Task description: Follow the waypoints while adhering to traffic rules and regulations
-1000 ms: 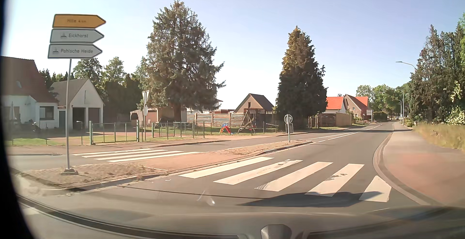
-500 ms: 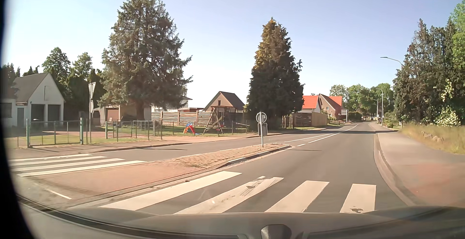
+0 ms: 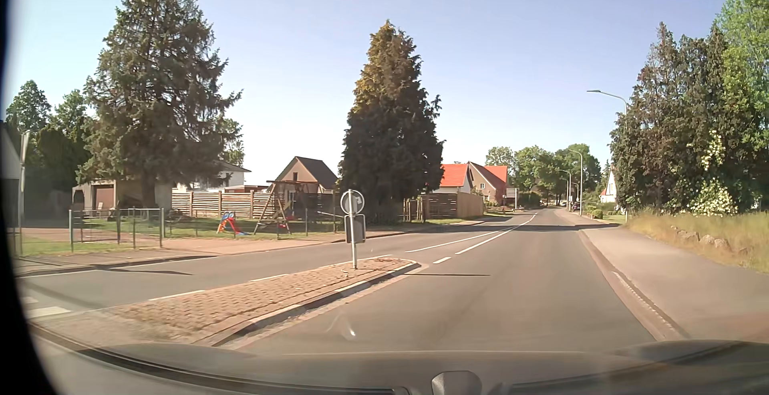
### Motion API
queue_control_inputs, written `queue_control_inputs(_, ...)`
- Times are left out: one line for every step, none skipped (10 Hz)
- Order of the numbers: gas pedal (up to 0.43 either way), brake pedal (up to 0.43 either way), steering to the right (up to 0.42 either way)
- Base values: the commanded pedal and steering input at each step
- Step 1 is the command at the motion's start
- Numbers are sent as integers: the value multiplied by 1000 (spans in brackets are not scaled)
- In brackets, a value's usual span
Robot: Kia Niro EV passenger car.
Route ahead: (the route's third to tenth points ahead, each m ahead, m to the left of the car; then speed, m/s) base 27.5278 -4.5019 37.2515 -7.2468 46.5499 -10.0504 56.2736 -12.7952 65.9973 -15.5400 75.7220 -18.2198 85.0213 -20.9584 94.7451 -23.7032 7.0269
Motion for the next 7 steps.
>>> queue_control_inputs(248,6,170)
queue_control_inputs(248,6,166)
queue_control_inputs(260,6,161)
queue_control_inputs(260,6,153)
queue_control_inputs(260,6,146)
queue_control_inputs(260,6,136)
queue_control_inputs(268,6,124)
